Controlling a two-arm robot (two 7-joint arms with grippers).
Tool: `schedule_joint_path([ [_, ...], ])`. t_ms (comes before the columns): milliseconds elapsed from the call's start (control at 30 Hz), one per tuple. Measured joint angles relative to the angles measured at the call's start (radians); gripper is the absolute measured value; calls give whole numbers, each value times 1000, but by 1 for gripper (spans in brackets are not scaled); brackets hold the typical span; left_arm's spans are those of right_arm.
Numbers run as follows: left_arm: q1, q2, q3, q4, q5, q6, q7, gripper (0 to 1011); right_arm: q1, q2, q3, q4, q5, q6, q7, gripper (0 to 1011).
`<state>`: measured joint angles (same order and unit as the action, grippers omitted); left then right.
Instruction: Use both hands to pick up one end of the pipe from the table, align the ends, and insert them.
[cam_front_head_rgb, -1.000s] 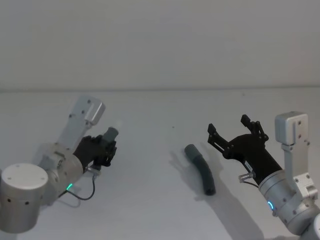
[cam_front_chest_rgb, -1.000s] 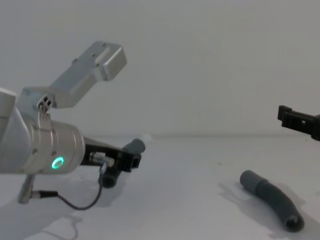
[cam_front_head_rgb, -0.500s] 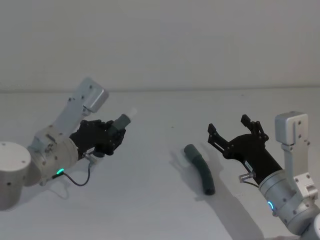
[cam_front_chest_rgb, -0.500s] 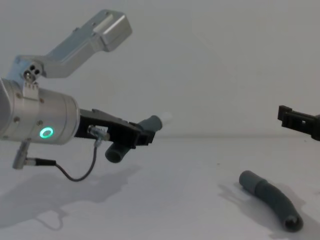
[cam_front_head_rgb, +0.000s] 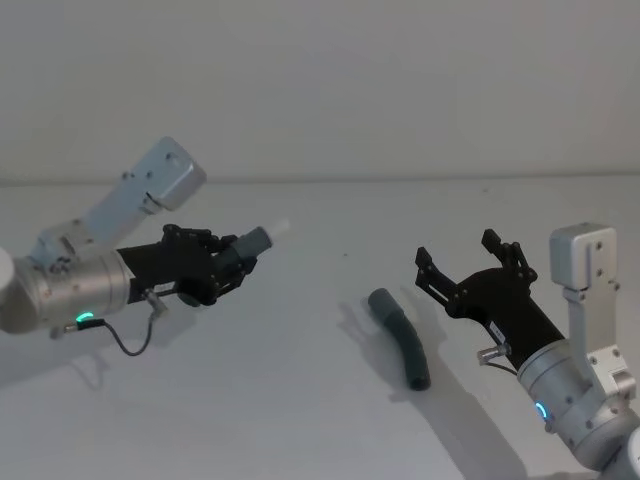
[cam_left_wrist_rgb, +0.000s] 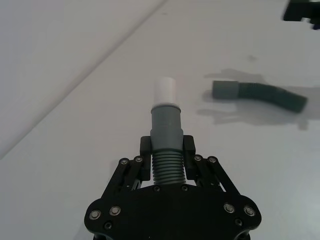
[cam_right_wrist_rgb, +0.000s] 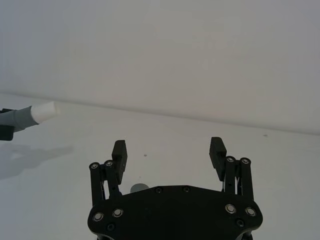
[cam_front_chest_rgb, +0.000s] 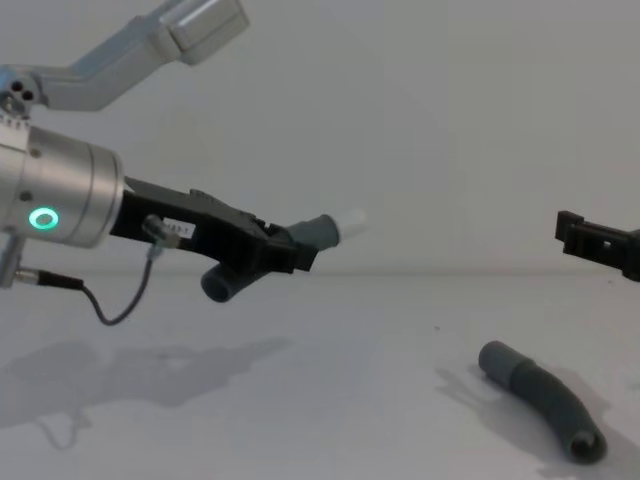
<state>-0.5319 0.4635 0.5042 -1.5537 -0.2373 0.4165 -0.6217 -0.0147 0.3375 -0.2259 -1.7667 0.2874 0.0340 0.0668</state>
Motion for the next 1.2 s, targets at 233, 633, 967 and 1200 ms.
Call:
schedule_joint_path([
  [233, -66, 41, 29, 42, -21, -23, -138, 335, 0, 0, 0, 0, 0, 0, 0, 1004],
  [633, -229, 90, 111, 148, -39, -44, -418, 335, 0, 0, 0, 0, 0, 0, 0, 1004],
  [967, -395, 87, 215, 281, -18, -53, -657, 335, 0, 0, 0, 0, 0, 0, 0, 1004],
  [1200, -482, 74, 271, 361, -2, -61, -778, 335, 0, 0, 0, 0, 0, 0, 0, 1004],
])
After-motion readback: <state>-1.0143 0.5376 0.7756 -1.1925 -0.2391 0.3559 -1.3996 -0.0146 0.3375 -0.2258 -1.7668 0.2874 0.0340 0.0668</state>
